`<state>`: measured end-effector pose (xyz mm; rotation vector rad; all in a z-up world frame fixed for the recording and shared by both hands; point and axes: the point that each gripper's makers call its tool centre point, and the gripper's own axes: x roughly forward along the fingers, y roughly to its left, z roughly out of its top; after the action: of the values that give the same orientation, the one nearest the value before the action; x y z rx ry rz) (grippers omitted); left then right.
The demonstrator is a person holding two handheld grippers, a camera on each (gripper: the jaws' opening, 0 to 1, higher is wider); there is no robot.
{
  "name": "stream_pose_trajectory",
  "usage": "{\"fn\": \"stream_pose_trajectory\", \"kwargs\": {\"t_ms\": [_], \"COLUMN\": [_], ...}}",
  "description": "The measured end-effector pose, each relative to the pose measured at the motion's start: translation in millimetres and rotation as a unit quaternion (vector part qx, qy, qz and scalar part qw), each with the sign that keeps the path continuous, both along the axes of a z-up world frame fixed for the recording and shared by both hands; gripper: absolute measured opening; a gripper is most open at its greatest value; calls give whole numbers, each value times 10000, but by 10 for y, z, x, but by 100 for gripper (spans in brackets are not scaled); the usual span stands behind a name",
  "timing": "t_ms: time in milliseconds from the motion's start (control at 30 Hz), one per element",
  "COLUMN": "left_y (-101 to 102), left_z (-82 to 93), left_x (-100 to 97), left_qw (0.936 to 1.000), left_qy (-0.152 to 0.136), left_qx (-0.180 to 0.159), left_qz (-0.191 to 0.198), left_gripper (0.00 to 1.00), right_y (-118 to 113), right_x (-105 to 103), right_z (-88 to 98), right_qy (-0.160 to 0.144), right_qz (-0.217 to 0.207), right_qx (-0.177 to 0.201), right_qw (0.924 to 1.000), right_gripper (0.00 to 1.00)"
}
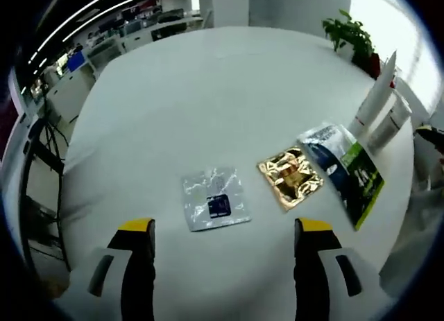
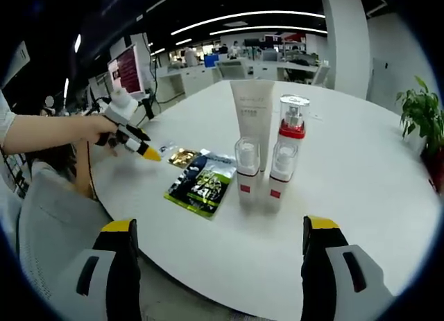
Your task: Arrange the skincare products in the storage area until every visible bottle or jar stands upright without overlapping.
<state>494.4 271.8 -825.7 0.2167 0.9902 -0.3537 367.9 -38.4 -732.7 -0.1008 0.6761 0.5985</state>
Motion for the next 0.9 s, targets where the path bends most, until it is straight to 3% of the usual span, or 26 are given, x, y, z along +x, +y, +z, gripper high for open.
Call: {"fn": "stream_pose_trajectory", "kwargs": {"t_ms": [267,500,700,900], "left_y": [41,51,91,104], "left_z": [-121,-174,-161,-155], "left_x": [108,221,265,273], "left_qw": [9984,9964,9954,9952], "left_qy": [546,817,904,926], "left_qx": [165,219,303,318], "left_qz": [-42,11,-6,28], "left_gripper": [70,71,66,54], "right_y": [-8,3,-1,5], "right_x": [-7,-23,-18,-22], "right_z": [-49,-71,-69,-76], "right_qy": [108,176,178,205], "right_qz": [-11,-7,-28,-21], "right_qx": [-16,7,22,47], "right_qw": [9999,9998,9998,9998], "right_gripper": [98,97,97,97]}}
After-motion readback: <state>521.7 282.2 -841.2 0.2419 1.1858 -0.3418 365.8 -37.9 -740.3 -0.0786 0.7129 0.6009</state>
